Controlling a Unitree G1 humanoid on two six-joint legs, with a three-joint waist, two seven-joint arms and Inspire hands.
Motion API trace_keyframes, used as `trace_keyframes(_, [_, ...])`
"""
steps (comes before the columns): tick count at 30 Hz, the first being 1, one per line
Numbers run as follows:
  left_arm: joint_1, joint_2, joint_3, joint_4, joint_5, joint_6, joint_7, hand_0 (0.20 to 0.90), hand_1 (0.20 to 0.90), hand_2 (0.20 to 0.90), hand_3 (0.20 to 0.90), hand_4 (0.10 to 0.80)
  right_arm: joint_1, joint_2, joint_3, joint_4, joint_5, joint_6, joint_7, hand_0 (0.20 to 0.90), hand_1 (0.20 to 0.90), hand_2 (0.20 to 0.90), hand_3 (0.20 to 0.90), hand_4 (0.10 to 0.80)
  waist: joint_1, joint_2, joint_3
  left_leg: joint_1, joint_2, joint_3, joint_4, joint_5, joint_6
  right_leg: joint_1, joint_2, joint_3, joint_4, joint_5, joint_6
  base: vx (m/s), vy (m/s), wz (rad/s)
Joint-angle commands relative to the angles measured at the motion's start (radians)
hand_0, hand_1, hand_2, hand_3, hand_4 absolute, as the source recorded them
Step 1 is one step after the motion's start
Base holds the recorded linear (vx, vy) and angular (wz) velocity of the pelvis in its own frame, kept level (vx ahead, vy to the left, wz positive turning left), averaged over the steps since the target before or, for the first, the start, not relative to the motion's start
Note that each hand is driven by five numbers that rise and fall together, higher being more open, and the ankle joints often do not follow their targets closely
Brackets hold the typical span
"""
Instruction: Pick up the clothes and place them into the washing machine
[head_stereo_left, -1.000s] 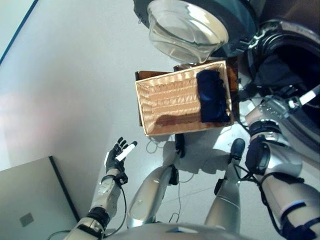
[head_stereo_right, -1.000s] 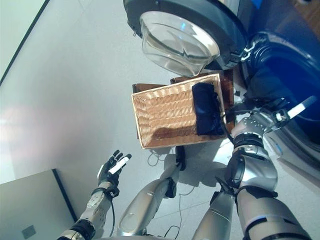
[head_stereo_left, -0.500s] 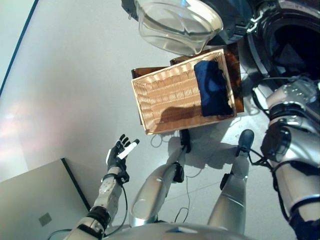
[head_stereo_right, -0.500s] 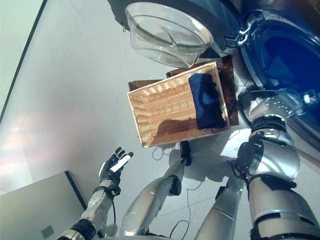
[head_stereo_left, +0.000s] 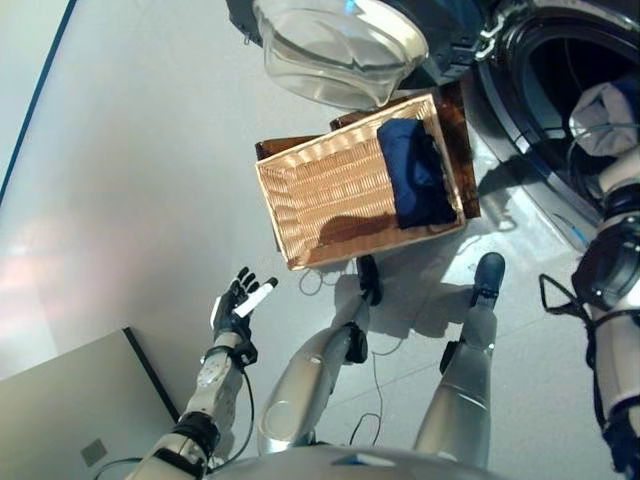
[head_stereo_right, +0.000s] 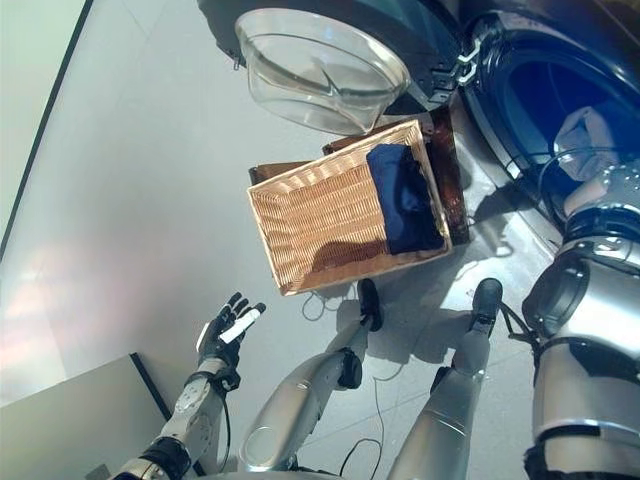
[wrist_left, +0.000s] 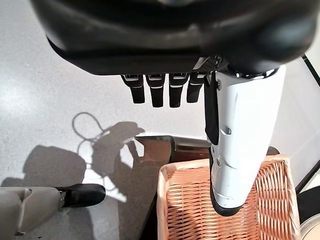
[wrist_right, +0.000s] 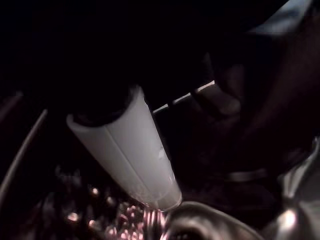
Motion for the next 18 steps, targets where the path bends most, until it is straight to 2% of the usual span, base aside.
trace_keyframes(1, [0.046, 0.089, 0.056, 0.013, 0.014, -0.048, 0.051, 0.900, 0.900, 0.900, 0.900, 0.800, -0.061, -0.235, 0.161, -0.081, -0.099, -0.111, 0.011, 0.200, 0.200, 0.200, 0.200, 0.300, 0.020, 0.082, -0.079, 0.075, 0.048, -0.078, -0.112, -0.003, -0.117, 0.059, 0.093, -0.005, 0.127, -0.182, -0.044, 0.000, 0.000, 0.00])
trace_keyframes(4, [0.048, 0.097, 0.054, 0.006, 0.016, -0.048, 0.050, 0.900, 0.900, 0.900, 0.900, 0.800, -0.089, -0.245, 0.181, -0.071, -0.128, -0.105, -0.020, 0.200, 0.200, 0.200, 0.200, 0.300, 0.019, 0.076, -0.082, 0.070, 0.052, -0.077, -0.112, -0.001, -0.117, 0.054, 0.092, -0.003, 0.126, -0.182, -0.045, 0.000, 0.000, 0.00])
trace_keyframes(10, [0.048, 0.116, 0.049, -0.046, 0.029, -0.050, 0.051, 0.900, 0.900, 0.900, 0.900, 0.800, -0.161, -0.237, 0.293, -0.001, -0.224, 0.002, -0.057, 0.200, 0.200, 0.200, 0.200, 0.300, 0.039, 0.074, -0.070, 0.056, 0.054, -0.075, -0.109, -0.001, -0.117, 0.044, 0.090, -0.002, 0.124, -0.187, -0.043, -0.008, -0.030, -0.10])
trace_keyframes(18, [0.048, 0.124, 0.061, -0.097, 0.020, -0.060, 0.044, 0.900, 0.900, 0.900, 0.900, 0.800, -0.186, -0.206, 0.315, -0.023, -0.235, 0.011, -0.050, 0.200, 0.200, 0.200, 0.200, 0.300, 0.058, 0.082, -0.048, 0.023, 0.053, -0.083, -0.109, 0.022, -0.120, 0.001, 0.090, -0.004, 0.131, -0.184, -0.048, -0.021, -0.037, -0.05])
